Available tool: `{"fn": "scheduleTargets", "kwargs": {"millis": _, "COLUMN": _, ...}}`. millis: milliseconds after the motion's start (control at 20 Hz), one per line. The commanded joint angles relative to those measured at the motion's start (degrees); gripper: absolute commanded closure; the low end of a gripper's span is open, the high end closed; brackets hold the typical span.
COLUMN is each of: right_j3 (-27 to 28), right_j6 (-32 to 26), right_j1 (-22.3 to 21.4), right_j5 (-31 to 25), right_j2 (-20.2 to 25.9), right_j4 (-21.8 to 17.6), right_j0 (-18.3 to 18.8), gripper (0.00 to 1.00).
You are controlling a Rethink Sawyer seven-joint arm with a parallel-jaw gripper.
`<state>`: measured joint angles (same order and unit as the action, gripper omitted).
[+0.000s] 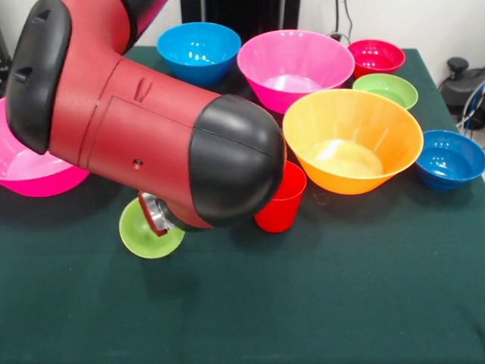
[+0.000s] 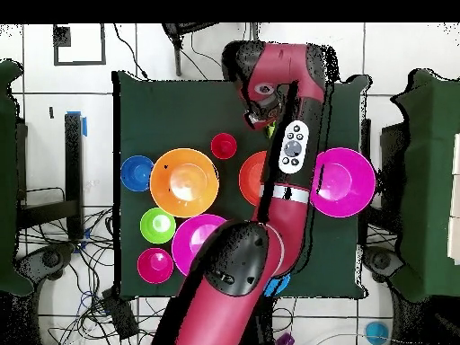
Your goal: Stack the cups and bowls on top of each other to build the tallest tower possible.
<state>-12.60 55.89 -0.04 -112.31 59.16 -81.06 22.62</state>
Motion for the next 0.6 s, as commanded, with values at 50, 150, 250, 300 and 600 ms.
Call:
{"fn": "scheduleTargets", "kwargs": {"millis": 50, "right_j3": -12.39, "right_j6": -5.18, "right_j1": -5.49, "right_j5": 10.82, "right_j2": -3.26, "right_j4": 9.57, "right_j0": 4.05, "gripper": 1.00}}
{"fn": "scheduleTargets", "kwargs": {"millis": 150, "right_j3": -20.85, "right_j6": -0.35, "right_j1": -10.74, "right_j5": 17.96, "right_j2": -6.37, "right_j4": 18.23, "right_j0": 7.13, "gripper": 1.00}}
{"fn": "scheduleTargets", "kwargs": {"millis": 250, "right_j3": -28.64, "right_j6": 2.21, "right_j1": -16.00, "right_j5": 23.04, "right_j2": -8.03, "right_j4": 24.80, "right_j0": 10.13, "gripper": 1.00}}
{"fn": "scheduleTargets", "kwargs": {"millis": 300, "right_j3": -30.96, "right_j6": 2.61, "right_j1": -17.72, "right_j5": 24.24, "right_j2": -8.02, "right_j4": 26.74, "right_j0": 11.24, "gripper": 1.00}}
{"fn": "scheduleTargets", "kwargs": {"millis": 600, "right_j3": -38.77, "right_j6": 5.31, "right_j1": -24.22, "right_j5": 28.94, "right_j2": -7.68, "right_j4": 34.89, "right_j0": 15.09, "gripper": 1.00}}
